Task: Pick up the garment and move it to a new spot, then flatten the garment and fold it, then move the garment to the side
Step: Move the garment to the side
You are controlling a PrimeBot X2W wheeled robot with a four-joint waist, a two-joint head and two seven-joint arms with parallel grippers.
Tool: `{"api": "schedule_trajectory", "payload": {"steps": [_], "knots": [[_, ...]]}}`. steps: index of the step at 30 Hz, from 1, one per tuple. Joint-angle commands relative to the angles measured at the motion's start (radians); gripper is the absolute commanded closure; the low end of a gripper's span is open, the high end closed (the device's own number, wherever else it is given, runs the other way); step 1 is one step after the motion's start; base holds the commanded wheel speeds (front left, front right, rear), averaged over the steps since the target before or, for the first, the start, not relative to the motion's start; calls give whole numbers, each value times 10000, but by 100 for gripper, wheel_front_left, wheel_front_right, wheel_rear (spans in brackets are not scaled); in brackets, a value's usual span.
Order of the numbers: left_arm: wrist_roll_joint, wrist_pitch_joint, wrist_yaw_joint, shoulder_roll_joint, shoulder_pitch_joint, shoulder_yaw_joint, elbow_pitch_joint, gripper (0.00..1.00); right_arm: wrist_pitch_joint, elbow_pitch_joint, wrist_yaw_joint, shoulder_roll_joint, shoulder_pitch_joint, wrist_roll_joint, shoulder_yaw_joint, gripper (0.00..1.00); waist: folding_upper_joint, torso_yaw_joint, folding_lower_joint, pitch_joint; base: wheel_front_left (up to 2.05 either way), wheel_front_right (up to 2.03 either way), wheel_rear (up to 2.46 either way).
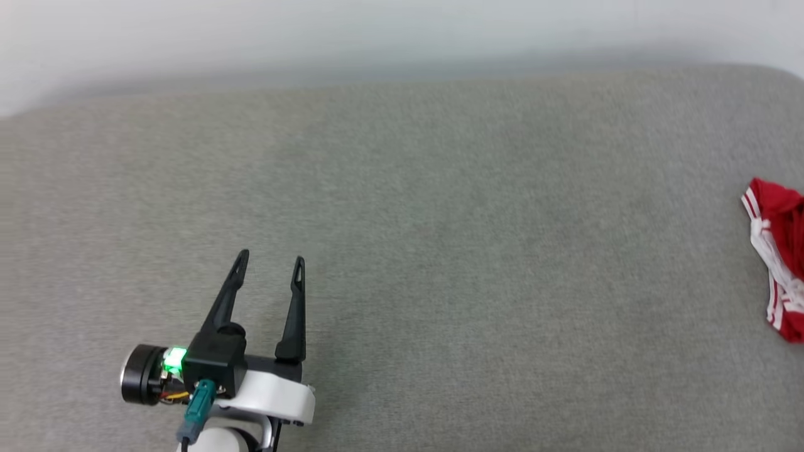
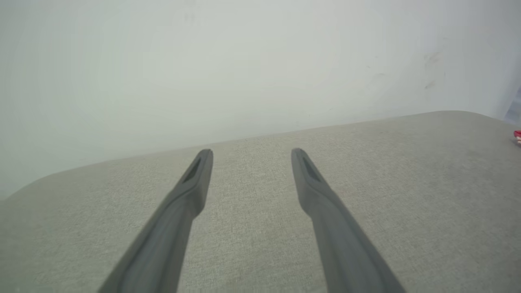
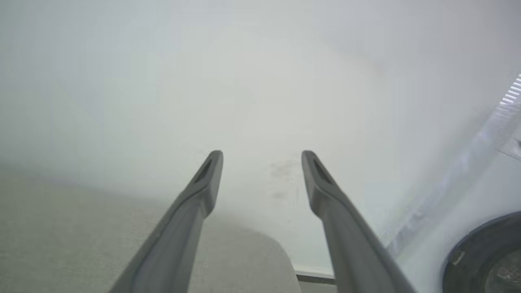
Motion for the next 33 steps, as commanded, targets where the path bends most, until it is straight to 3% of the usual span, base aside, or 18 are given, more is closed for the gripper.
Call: {"api": "schedule_trajectory", "payload": {"steps": [1, 12, 21, 33], "knots": [[-9, -22, 29, -34, 204, 33, 26, 0, -301, -306, -15, 373, 329, -158, -1, 0, 0, 376, 2, -449, 0, 0, 0], [-51, -23, 40, -176, 804, 55, 178, 0, -1654, -2526, -14, 2900, 2683, -570, -21, 0, 0, 1238, 2, -1322, 0, 0, 0], [-70, -23, 34, -188, 1138, 216, 327, 0, -1821, -2810, -15, 4386, 4820, -635, 334, 0, 0, 1402, 2, -1765, 0, 0, 0], [-227, -23, -64, -253, 1558, 467, 528, 0, -1850, -2687, -12, 5303, 6678, -548, 192, 0, 0, 1085, 2, -2094, 0, 0, 0]]}}
